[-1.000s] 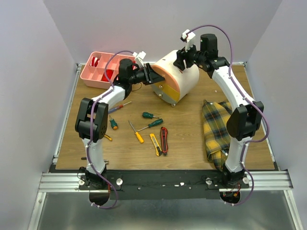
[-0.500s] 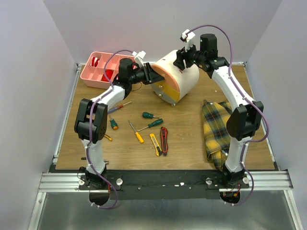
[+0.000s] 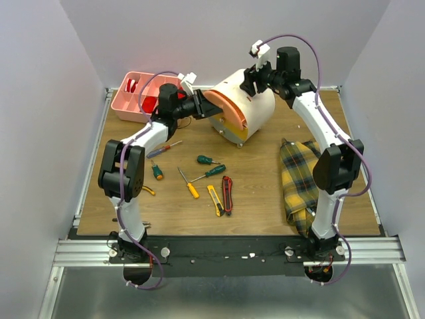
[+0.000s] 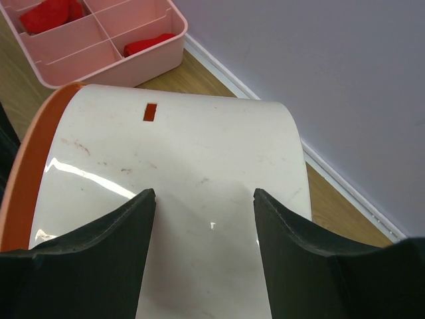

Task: Sort the tools into containers

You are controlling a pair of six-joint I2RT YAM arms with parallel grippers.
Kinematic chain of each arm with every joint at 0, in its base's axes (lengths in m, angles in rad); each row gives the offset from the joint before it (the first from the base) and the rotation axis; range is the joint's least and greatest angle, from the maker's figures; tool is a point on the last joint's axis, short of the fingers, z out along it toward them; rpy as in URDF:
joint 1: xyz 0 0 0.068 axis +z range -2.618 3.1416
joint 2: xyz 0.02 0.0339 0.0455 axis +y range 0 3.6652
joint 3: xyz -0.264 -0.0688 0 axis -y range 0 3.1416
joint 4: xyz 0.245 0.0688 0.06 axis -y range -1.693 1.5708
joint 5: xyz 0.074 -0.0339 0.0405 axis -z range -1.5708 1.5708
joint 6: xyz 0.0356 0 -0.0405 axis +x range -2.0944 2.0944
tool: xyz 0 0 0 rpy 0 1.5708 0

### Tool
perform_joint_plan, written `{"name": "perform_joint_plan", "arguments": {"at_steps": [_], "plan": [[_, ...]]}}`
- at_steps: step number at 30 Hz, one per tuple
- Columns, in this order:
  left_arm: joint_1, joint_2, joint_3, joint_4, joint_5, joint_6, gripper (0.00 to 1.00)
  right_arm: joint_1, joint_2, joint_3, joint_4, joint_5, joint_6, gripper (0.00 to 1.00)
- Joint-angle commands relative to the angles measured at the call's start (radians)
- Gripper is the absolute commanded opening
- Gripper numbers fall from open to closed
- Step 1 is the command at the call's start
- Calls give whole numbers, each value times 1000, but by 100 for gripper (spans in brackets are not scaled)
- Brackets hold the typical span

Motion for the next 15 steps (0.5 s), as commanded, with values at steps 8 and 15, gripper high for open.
{"name": "perform_joint_plan", "arguments": {"at_steps": [8, 15], "plan": [[109, -252, -240, -27, 191, 158, 17, 8, 69, -37, -62, 65, -35, 68], [130, -334, -301, -243, 191, 364, 38, 8, 84, -31, -59, 68, -38, 68]]}}
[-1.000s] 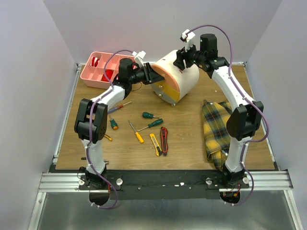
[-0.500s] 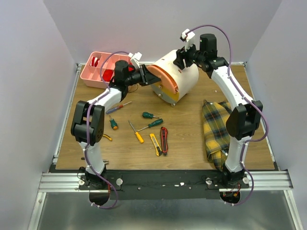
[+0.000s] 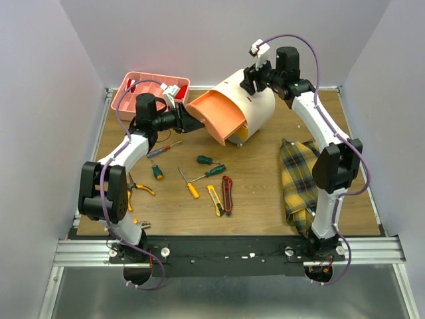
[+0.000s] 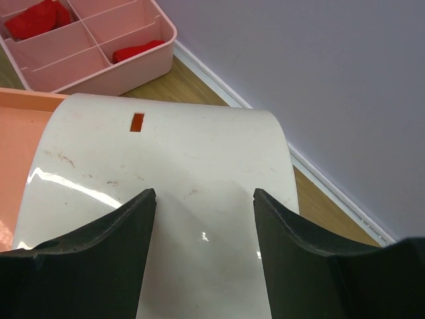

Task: Sort the tools into containers

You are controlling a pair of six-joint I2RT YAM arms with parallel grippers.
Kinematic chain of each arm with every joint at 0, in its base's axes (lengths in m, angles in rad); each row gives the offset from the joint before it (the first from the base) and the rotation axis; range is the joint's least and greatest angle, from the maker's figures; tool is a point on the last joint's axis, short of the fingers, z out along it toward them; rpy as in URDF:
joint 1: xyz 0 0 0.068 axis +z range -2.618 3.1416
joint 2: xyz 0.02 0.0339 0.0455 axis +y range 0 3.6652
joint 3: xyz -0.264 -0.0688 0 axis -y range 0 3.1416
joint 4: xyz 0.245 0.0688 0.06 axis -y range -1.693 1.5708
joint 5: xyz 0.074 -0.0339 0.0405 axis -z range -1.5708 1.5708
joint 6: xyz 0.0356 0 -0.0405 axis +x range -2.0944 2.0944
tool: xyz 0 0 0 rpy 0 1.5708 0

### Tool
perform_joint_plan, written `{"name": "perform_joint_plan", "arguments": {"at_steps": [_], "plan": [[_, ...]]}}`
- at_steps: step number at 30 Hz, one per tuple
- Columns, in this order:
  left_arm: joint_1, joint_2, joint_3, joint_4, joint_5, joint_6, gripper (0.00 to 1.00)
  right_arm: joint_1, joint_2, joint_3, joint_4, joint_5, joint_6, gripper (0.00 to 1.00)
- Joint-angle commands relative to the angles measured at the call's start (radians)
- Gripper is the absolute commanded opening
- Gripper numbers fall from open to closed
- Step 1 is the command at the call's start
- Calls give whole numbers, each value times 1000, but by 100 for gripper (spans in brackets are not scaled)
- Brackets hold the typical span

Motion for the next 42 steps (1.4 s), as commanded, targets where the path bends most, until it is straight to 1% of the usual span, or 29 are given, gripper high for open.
{"name": "perform_joint_plan", "arguments": {"at_steps": [1, 3, 4, 5, 6, 8, 11, 12, 13, 14, 15, 16, 17, 18, 19, 20, 22, 23, 26, 27, 29, 30, 31, 32, 35, 37, 38, 40, 42], "plan": [[6, -59, -33, -108, 16, 160, 41, 8, 71, -27, -97, 46, -29, 68], [6, -65, -32, -123, 2, 178, 48, 8, 74, -18, -95, 48, -28, 69], [6, -65, -26, -146, 0, 198, 49, 8, 75, -17, -95, 49, -26, 69], [6, -68, -3, -180, -4, 252, 50, 8, 75, -18, -95, 51, -25, 69], [6, -69, 8, -250, -10, 282, 53, 8, 74, -18, -94, 52, -25, 69], [12, -85, 26, -314, -12, 332, 54, 8, 69, -24, -91, 56, -26, 70], [41, -121, 51, -488, -20, 447, 55, 8, 60, -36, -87, 62, -31, 70], [52, -134, 55, -600, -20, 488, 59, 8, 58, -41, -83, 66, -31, 71], [64, -144, 57, -649, -30, 578, 60, 8, 57, -44, -80, 68, -32, 72], [84, -169, 54, -701, -43, 626, 60, 8, 60, -44, -80, 68, -34, 72], [97, -178, 52, -787, -55, 661, 60, 8, 60, -43, -80, 69, -34, 72], [104, -186, 52, -821, -81, 703, 60, 8, 61, -38, -80, 69, -32, 72], [114, -200, 57, -852, -137, 711, 60, 8, 63, -35, -81, 71, -29, 73], [132, -206, 60, -907, -150, 720, 60, 8, 65, -32, -80, 68, -26, 73], [138, -210, 57, -924, -168, 721, 60, 8, 65, -30, -80, 68, -23, 73], [143, -229, 43, -929, -220, 700, 60, 8, 65, -29, -78, 69, -20, 74], [146, -253, 20, -918, -269, 679, 59, 8, 61, -29, -77, 68, -17, 75], [146, -273, 1, -908, -302, 644, 60, 8, 58, -29, -75, 68, -17, 76], [150, -290, -15, -897, -458, 596, 60, 9, 46, -29, -74, 77, -14, 79], [155, -289, -15, -913, -545, 555, 61, 8, 42, -27, -72, 82, -15, 79], [155, -269, -4, -947, -627, 531, 62, 8, 22, -30, -69, 85, -9, 80], [179, -261, -1, -973, -664, 516, 62, 8, 15, -38, -72, 86, -8, 81], [183, -258, -3, -986, -723, 505, 62, 8, 6, -41, -72, 86, -6, 81], [192, -252, -18, -993, -750, 492, 62, 8, -12, -47, -71, 86, -5, 82], [196, -261, -76, -984, -782, 439, 63, 8, -38, -70, -71, 83, -2, 83], [199, -267, -102, -963, -768, 365, 63, 5, -54, -63, -81, 77, -9, 84], [201, -273, -113, -952, -752, 353, 63, 3, -52, -49, -89, 83, -8, 85], [203, -272, -136, -906, -745, 346, 63, -6, -34, -15, -127, 82, 18, 85], [206, -244, -112, -910, -780, 407, 64, -12, -38, -7, -120, 77, 57, 85]]}}
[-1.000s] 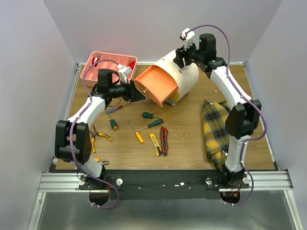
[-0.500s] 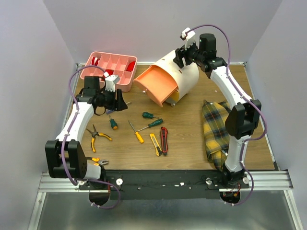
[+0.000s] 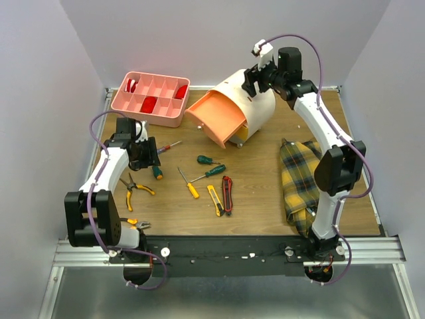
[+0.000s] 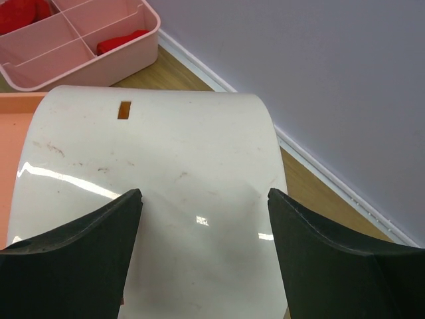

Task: Sort the tools into containers

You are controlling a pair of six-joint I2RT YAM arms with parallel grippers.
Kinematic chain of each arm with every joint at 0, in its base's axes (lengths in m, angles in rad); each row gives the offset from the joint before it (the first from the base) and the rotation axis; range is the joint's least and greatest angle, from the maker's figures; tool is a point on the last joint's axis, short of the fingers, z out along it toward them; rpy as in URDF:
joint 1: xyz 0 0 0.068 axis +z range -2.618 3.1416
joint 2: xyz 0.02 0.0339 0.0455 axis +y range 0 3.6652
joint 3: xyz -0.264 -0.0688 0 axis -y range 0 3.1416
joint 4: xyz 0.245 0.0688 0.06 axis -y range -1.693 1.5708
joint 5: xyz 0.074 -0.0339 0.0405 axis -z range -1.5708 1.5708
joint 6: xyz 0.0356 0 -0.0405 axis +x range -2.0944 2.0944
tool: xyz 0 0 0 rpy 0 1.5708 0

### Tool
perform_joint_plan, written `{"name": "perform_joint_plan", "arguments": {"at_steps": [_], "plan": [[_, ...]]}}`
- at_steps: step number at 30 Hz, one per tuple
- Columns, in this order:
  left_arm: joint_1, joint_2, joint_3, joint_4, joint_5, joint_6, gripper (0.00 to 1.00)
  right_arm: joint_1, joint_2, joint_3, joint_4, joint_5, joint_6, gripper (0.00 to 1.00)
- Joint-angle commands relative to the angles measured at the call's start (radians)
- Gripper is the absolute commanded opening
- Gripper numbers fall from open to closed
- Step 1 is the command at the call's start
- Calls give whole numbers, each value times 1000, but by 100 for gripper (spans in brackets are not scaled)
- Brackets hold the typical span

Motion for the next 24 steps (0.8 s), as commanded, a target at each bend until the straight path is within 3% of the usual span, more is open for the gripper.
{"name": "perform_joint_plan", "arguments": {"at_steps": [1, 2, 6, 15, 24], "plan": [[10, 29, 28, 19, -82, 19, 64, -14, 0, 35, -120, 8, 64, 85], [10, 56, 60, 10, -83, 97, 65, -14, 2, 58, -135, -10, 64, 85], [13, 118, 122, -35, -116, 162, 68, -19, -21, 46, -135, -35, 107, 85], [13, 214, 200, 8, -100, 151, 70, -19, -67, -3, -122, -10, 82, 85], [11, 289, 287, 16, 62, 355, 66, -17, -121, -127, -105, -4, 44, 86]]}}
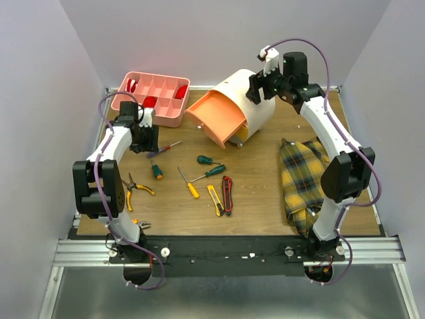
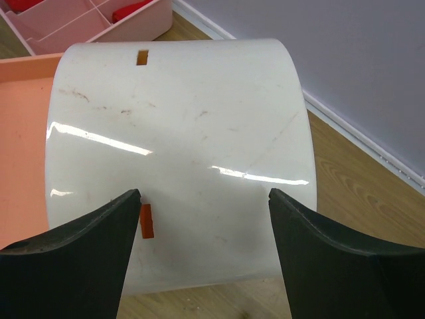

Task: Sort the tools into containers

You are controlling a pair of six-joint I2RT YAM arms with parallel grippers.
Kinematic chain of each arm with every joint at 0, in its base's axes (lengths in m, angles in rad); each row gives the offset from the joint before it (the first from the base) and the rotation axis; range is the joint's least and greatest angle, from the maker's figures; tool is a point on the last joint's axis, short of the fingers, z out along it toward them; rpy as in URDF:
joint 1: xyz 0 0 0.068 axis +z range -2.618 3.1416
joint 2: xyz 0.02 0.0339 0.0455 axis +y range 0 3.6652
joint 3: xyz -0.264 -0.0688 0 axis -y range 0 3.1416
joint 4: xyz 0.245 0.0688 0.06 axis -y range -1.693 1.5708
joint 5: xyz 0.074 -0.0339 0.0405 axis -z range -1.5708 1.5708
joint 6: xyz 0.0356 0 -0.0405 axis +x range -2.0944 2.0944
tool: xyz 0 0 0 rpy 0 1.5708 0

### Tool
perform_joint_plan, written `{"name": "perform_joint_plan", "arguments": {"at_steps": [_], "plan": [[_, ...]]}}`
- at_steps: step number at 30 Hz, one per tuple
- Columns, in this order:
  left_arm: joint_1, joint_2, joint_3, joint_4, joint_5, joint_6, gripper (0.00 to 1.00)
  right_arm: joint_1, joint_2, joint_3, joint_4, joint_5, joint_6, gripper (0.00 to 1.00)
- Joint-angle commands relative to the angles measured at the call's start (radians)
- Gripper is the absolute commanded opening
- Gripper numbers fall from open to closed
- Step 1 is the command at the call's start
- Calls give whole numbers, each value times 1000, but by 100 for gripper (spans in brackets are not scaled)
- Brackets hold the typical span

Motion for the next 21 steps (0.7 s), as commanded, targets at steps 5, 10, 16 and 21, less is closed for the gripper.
{"name": "perform_joint_plan", "arguments": {"at_steps": [5, 10, 16, 21], "plan": [[6, 68, 127, -65, 165, 250, 65, -2, -17, -32, -9, 12, -28, 86], [6, 83, 132, -50, 189, 403, 63, -3, -3, -16, -10, 16, -32, 86], [5, 99, 150, -77, 227, 568, 63, -2, -17, -24, -15, 24, -44, 86], [0, 113, 156, -77, 243, 522, 62, -2, -34, -59, -12, 25, -55, 86]]}}
